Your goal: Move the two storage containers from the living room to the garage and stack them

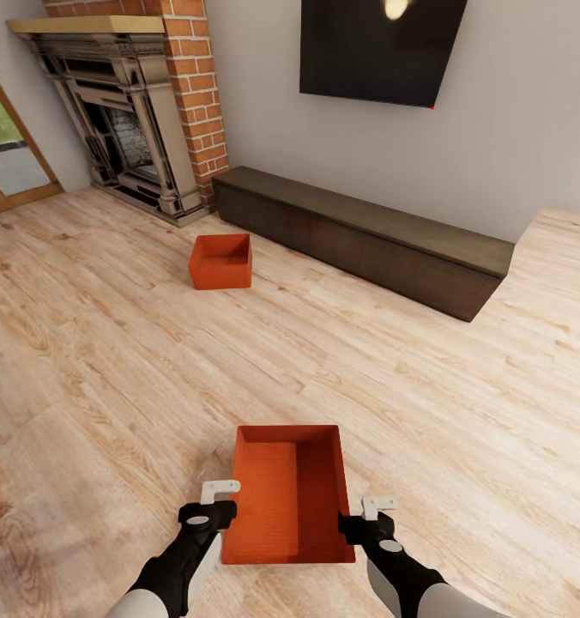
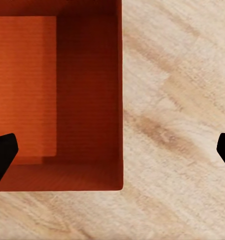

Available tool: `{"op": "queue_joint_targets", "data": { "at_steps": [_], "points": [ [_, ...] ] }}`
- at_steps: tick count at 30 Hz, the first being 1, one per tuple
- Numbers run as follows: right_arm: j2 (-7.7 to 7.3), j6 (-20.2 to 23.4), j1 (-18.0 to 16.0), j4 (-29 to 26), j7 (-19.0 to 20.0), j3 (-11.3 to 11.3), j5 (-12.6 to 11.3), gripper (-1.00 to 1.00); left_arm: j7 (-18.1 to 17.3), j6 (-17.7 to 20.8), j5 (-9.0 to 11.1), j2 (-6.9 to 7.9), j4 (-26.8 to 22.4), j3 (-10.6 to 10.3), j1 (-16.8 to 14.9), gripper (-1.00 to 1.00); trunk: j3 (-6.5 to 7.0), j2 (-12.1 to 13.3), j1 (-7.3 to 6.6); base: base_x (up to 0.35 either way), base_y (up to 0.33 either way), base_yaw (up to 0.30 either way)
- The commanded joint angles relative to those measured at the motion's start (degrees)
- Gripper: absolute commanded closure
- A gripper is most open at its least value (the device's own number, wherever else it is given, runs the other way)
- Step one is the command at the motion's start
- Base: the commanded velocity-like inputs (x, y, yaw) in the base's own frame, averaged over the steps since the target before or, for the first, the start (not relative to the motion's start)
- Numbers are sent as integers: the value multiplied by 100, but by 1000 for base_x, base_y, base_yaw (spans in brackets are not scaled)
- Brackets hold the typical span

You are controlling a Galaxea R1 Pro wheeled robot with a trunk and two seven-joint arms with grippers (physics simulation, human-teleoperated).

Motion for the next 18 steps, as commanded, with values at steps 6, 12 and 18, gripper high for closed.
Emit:
{"op": "queue_joint_targets", "data": {
  "at_steps": [6, 12, 18],
  "points": [
    [14, -13, -4, 5, -65, 49, -72, -100, 39, 39, -8, -1, -13, -4, 0, -100, -4, -2, 0, 0, 0, 0],
    [15, -12, -4, 5, -67, 49, -70, -100, 34, 43, -2, -2, -13, 4, 0, -100, -4, -2, 0, 0, 0, 0],
    [15, -12, -4, 5, -63, 49, -70, -100, -23, 62, -3, -1, -5, 5, 0, -100, -111, -243, 132, 0, 0, 0]
  ]
}}
